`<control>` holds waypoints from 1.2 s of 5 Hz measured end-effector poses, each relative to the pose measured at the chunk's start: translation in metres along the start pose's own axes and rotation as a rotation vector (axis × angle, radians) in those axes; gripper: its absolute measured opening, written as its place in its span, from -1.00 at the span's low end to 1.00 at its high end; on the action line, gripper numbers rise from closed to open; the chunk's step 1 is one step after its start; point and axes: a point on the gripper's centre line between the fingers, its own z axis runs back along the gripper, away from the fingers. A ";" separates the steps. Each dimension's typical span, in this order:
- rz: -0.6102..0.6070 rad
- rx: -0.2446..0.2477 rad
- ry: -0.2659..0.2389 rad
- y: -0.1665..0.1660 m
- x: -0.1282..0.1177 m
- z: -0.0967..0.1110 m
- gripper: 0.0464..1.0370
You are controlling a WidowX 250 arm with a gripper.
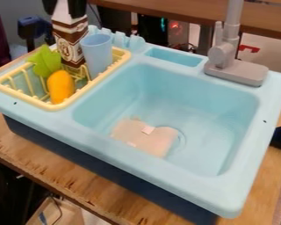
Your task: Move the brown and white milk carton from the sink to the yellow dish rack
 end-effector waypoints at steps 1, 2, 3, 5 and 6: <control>-0.002 0.006 0.005 0.002 0.000 -0.005 0.64; -0.015 -0.012 0.017 -0.001 -0.002 -0.004 0.96; 0.013 -0.034 0.026 -0.004 -0.003 0.014 0.95; 0.013 -0.024 0.080 -0.029 -0.035 0.044 0.94; -0.086 0.039 0.098 -0.067 -0.077 0.061 0.94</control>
